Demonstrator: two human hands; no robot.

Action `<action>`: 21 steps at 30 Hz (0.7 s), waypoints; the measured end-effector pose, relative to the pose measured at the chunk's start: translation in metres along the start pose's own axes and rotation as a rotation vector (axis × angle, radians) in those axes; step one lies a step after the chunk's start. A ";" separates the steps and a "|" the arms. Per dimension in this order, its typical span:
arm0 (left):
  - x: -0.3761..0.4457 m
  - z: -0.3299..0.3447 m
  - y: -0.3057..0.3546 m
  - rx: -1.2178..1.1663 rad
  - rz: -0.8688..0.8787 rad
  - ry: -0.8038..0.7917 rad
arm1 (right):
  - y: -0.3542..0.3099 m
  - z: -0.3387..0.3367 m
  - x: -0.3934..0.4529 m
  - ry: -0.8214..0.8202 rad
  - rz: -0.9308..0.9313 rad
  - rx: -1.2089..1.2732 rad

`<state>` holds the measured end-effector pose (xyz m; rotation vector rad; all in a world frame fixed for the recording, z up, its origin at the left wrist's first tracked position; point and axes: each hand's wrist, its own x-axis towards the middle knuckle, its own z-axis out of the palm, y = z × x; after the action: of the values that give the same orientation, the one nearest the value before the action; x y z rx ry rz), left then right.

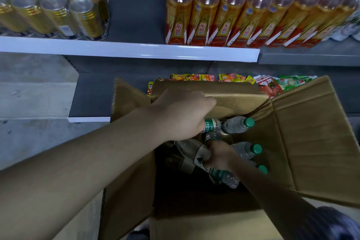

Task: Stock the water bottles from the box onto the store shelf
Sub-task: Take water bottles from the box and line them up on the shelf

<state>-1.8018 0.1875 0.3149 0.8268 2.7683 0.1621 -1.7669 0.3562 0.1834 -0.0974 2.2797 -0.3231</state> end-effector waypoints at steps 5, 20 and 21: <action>-0.011 -0.036 0.014 0.040 0.074 0.059 | 0.003 -0.025 -0.015 0.031 0.041 0.306; -0.035 -0.091 0.013 -0.025 0.017 0.175 | -0.028 -0.082 -0.065 0.182 -0.079 1.196; -0.037 -0.095 0.011 -0.005 0.014 0.196 | -0.032 -0.085 -0.067 0.184 -0.093 1.217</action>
<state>-1.7909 0.1731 0.4160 0.8726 2.9423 0.2652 -1.7863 0.3543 0.2948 0.4636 1.8798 -1.7279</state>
